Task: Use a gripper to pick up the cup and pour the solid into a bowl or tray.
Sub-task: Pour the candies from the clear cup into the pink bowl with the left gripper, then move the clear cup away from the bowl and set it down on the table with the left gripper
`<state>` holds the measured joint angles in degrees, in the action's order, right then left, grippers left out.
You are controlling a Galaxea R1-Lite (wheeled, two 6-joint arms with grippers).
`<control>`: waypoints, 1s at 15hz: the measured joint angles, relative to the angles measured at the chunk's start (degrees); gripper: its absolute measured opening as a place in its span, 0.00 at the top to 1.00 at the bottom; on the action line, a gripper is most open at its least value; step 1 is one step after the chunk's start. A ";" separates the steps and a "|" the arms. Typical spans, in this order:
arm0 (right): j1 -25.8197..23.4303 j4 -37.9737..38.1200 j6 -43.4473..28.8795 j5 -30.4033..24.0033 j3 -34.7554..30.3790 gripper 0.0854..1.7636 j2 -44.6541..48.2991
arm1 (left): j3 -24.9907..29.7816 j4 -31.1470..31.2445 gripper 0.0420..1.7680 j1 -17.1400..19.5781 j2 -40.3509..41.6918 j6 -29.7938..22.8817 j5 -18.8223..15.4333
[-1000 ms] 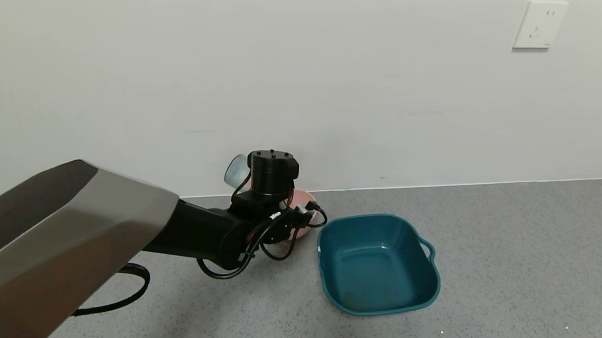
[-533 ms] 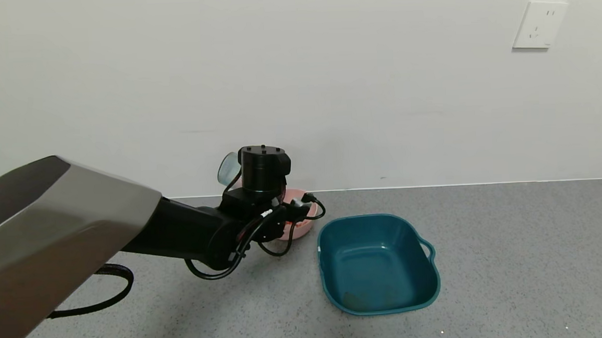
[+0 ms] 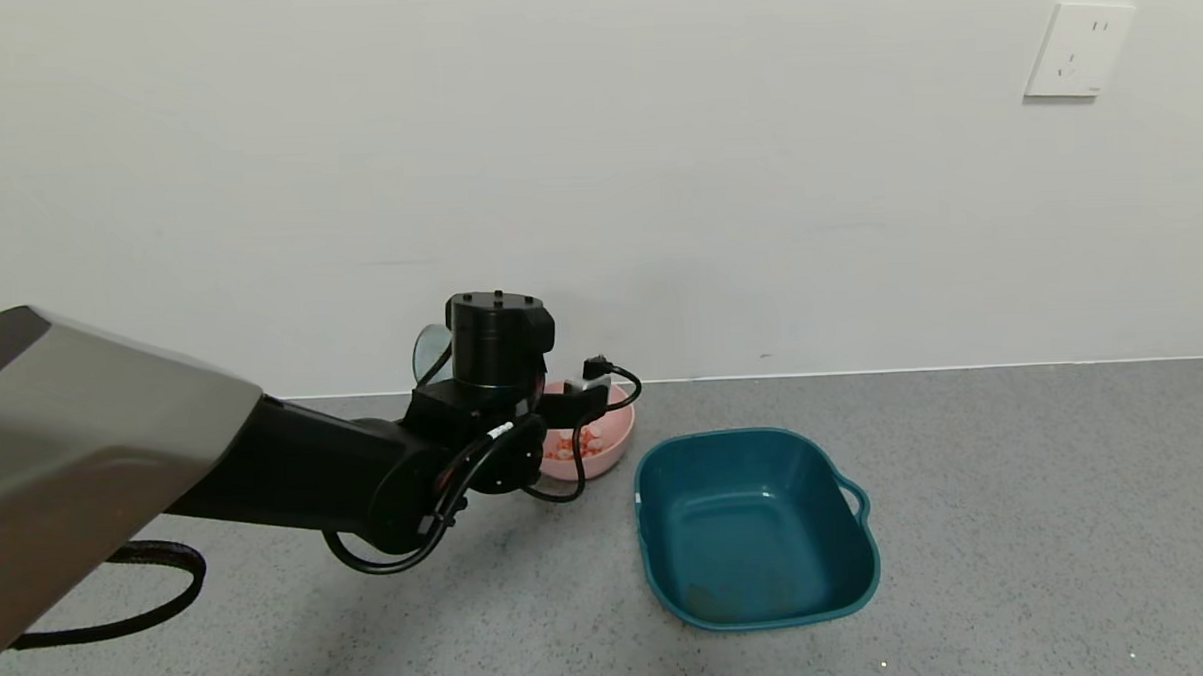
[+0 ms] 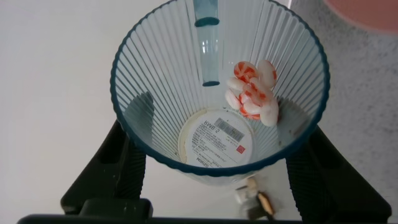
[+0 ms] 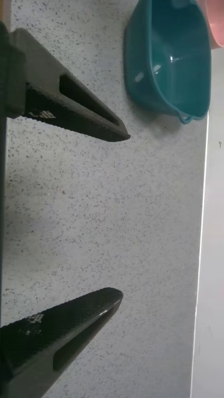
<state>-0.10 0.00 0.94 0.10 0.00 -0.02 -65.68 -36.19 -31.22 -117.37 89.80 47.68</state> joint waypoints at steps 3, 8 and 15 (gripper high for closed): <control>-0.04 0.00 0.00 0.00 0.00 0.03 0.00 | 2.88 0.21 0.27 0.44 1.52 -10.19 -1.88; -0.09 0.00 -0.01 0.01 0.00 0.03 0.00 | 6.90 0.41 0.27 2.76 5.52 -26.51 -6.08; -0.09 0.00 0.00 0.00 0.00 0.03 0.00 | 7.64 12.63 0.27 4.22 12.63 -52.40 -13.29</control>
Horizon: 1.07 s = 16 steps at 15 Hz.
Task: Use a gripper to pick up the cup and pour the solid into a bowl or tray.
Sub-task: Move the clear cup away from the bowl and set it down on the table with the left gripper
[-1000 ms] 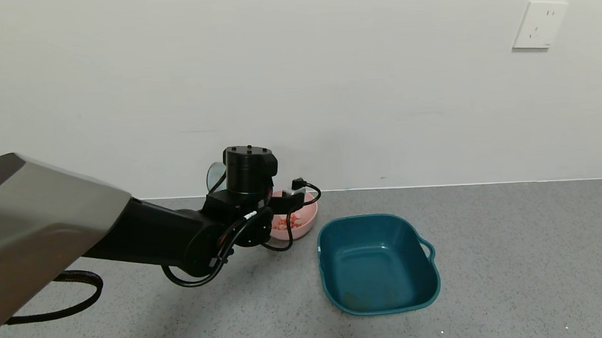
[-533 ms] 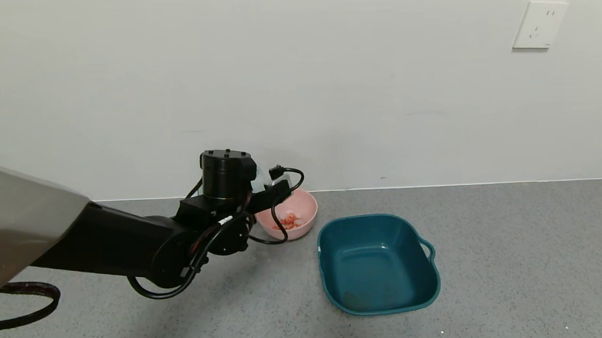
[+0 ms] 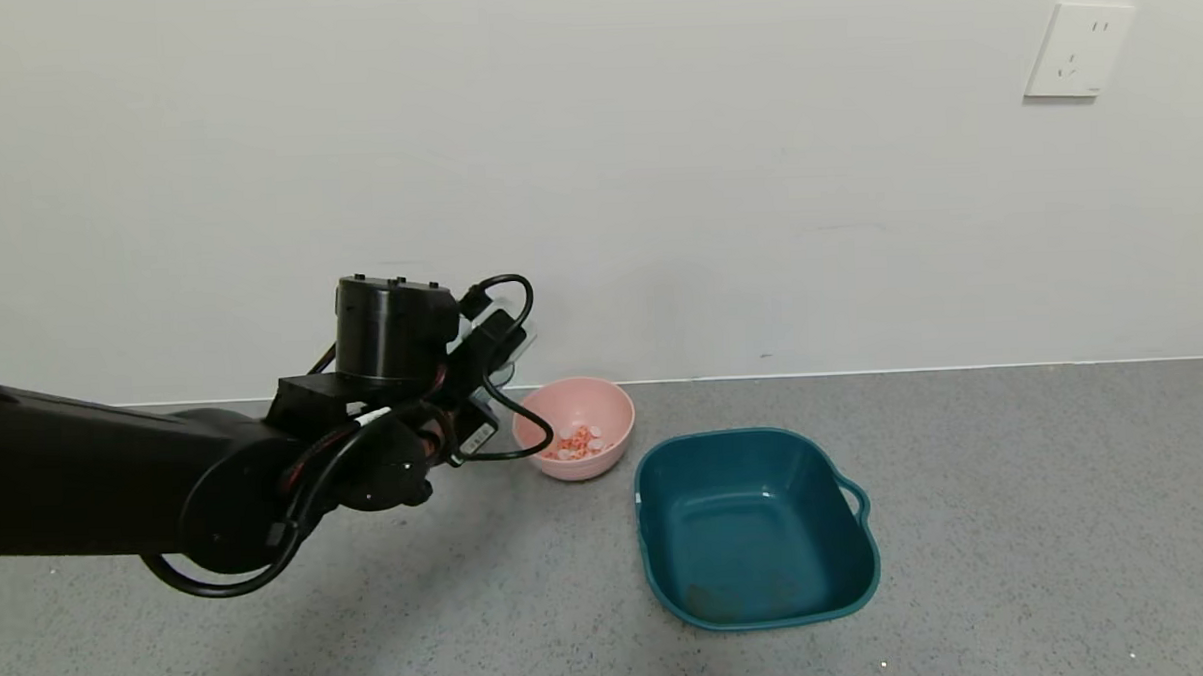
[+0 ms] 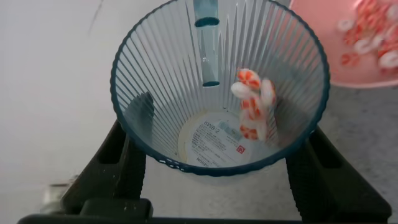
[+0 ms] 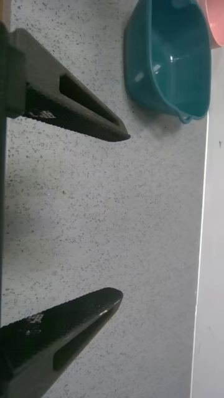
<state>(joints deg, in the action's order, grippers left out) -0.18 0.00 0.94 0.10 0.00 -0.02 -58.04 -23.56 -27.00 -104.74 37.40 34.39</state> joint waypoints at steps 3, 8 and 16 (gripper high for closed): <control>0.00 0.00 0.00 0.00 0.00 0.03 0.00 | 0.16 0.39 0.27 -0.11 2.12 -9.51 -1.49; 0.00 0.00 0.00 -0.02 0.00 0.03 0.00 | 4.33 0.55 0.27 -0.74 5.49 -19.93 -6.58; 0.00 0.00 0.00 -0.02 0.00 0.03 0.00 | 11.70 0.44 0.27 -2.34 11.61 -35.61 -14.41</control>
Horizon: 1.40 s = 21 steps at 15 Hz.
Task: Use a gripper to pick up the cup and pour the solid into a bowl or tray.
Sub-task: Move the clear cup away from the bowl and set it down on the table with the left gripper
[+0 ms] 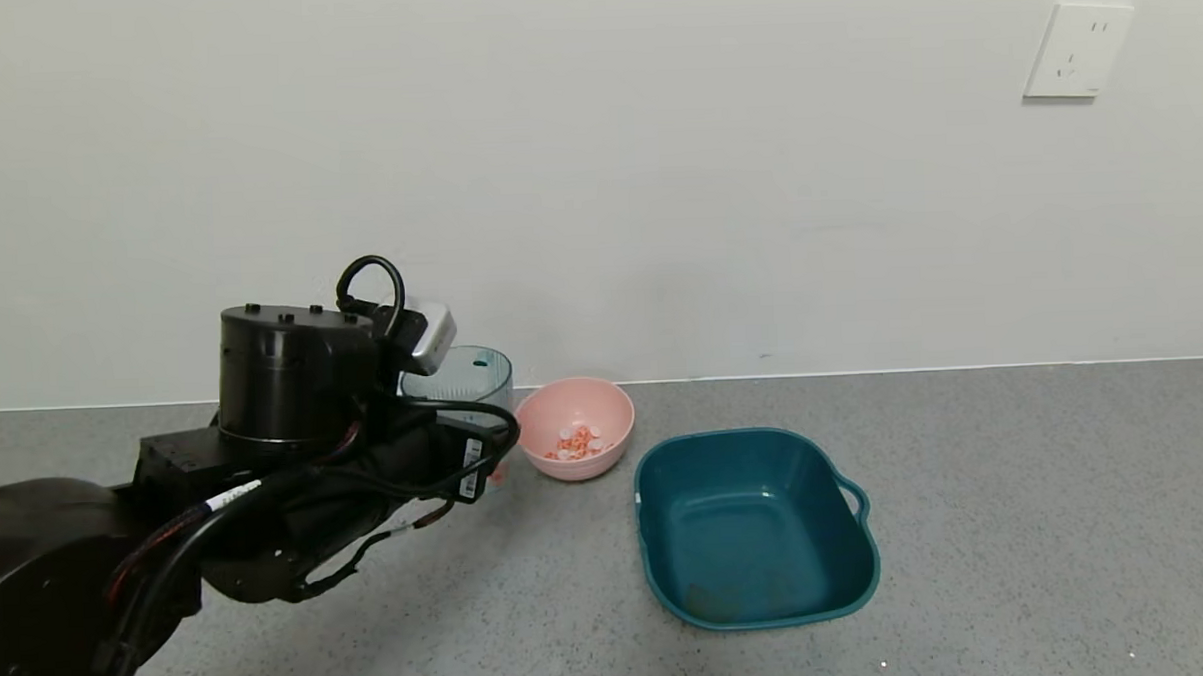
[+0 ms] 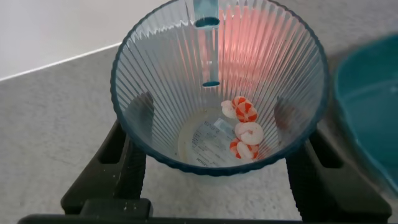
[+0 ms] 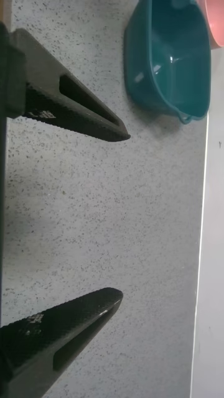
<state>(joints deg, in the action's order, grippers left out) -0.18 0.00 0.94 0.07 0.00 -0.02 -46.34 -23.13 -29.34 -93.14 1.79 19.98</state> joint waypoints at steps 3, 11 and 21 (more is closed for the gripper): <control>0.00 0.00 -0.01 0.00 0.00 0.03 0.00 | 3.23 -0.27 0.27 -1.06 1.57 -3.69 -3.84; 0.00 0.00 0.00 0.02 0.00 0.03 0.00 | 7.50 -0.94 0.27 -1.66 0.74 -7.19 -9.29; 0.00 0.02 -0.01 0.02 0.00 0.03 0.00 | 12.96 -17.03 0.27 -0.34 -7.24 -6.80 -8.77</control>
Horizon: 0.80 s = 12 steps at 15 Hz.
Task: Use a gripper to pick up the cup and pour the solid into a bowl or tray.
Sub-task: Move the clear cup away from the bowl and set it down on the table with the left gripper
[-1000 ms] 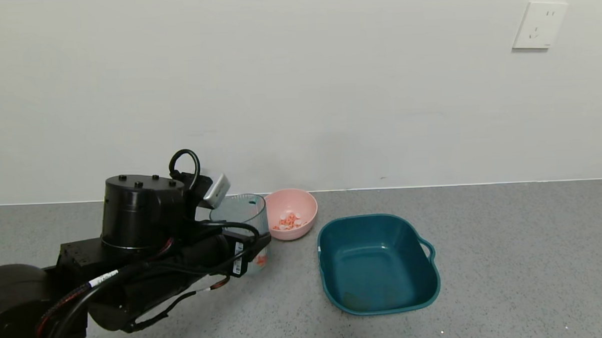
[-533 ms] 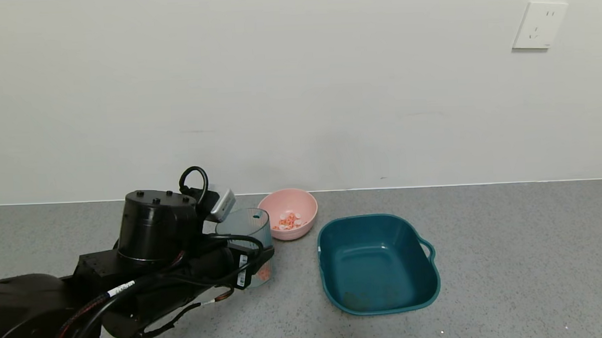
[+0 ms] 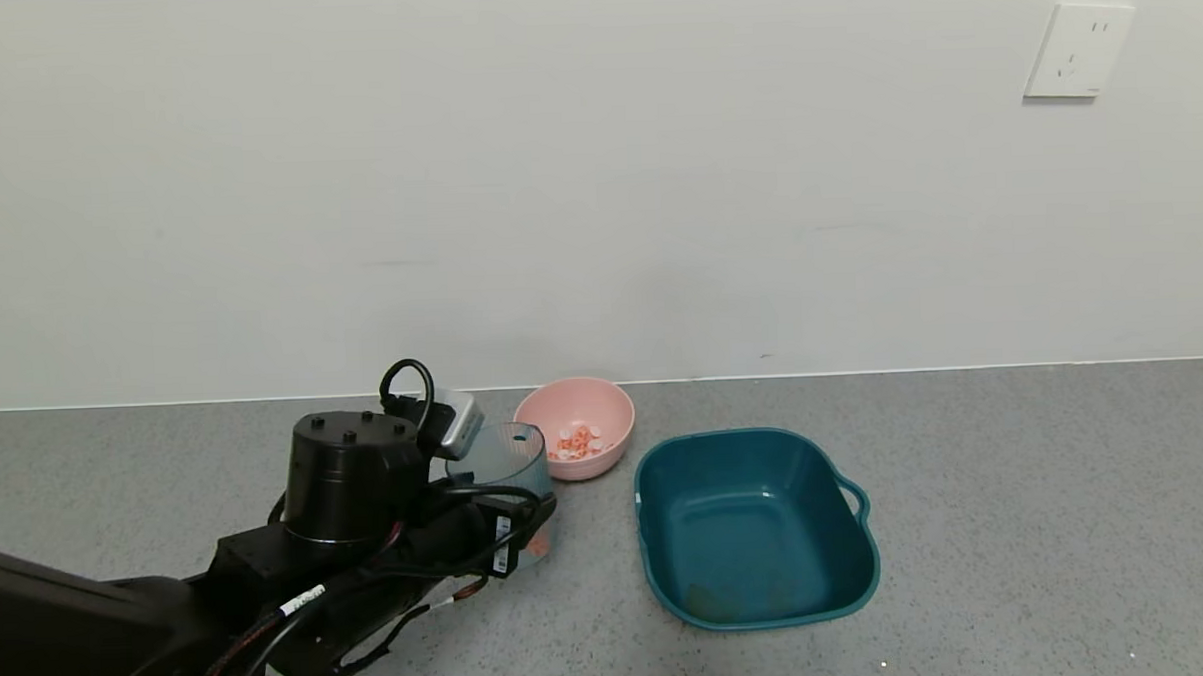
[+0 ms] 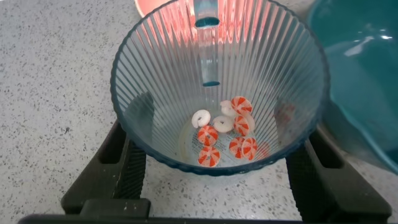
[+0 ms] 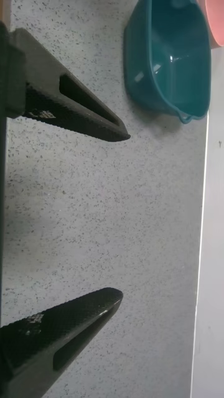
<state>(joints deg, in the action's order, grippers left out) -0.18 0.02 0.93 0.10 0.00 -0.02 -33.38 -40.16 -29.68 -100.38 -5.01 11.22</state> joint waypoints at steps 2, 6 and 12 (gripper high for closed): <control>0.00 -0.02 0.00 -0.02 0.00 0.03 0.00 | 1.19 -3.52 0.27 0.78 -1.85 0.16 0.09; 0.00 -0.02 0.00 -0.02 0.00 0.03 0.00 | 2.54 -7.45 0.27 2.29 -4.89 0.24 0.66; 0.00 -0.02 0.00 0.00 0.00 0.03 0.00 | 3.17 -7.89 0.28 2.60 -7.73 -0.33 0.85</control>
<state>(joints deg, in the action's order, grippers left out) -0.18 0.00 0.93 0.10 0.00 -0.02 -30.21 -48.04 -27.09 -108.11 -5.34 12.07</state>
